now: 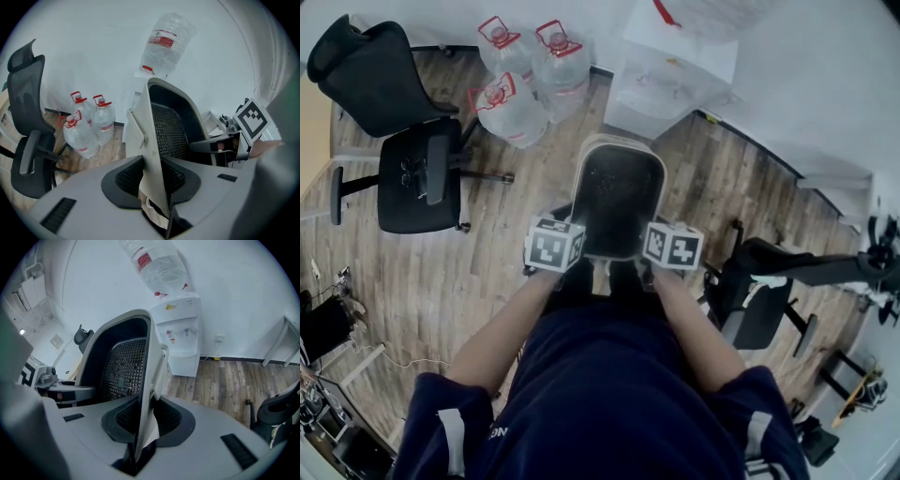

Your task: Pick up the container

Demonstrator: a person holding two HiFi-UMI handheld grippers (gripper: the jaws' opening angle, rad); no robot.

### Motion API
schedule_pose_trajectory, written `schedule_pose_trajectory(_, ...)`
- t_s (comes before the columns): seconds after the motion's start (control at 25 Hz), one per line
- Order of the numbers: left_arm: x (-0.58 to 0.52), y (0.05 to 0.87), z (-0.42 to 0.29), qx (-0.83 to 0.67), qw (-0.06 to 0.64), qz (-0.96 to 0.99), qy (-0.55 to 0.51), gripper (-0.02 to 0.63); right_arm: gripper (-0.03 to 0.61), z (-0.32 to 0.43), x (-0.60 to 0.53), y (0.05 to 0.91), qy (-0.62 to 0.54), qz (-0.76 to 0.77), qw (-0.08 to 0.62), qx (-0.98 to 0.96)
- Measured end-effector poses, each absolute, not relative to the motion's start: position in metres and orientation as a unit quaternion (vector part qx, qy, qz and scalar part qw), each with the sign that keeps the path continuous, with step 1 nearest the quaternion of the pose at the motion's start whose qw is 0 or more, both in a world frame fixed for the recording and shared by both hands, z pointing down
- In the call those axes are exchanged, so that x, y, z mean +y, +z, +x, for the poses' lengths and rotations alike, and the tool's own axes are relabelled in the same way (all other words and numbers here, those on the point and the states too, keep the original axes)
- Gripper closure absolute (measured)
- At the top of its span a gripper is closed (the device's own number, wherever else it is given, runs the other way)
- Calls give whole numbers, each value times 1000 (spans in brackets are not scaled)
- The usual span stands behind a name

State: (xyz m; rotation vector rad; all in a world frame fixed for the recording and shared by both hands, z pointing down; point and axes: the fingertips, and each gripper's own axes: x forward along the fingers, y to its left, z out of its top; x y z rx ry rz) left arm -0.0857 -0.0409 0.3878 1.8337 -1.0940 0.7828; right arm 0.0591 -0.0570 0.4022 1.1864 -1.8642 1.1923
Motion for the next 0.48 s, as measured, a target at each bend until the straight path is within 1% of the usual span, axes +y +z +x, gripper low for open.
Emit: schedule_pose_trajectory(0.48, -44, 392, -83, -434, 424, 732, 311, 502, 511, 62, -61, 405, 452, 452, 313, -702)
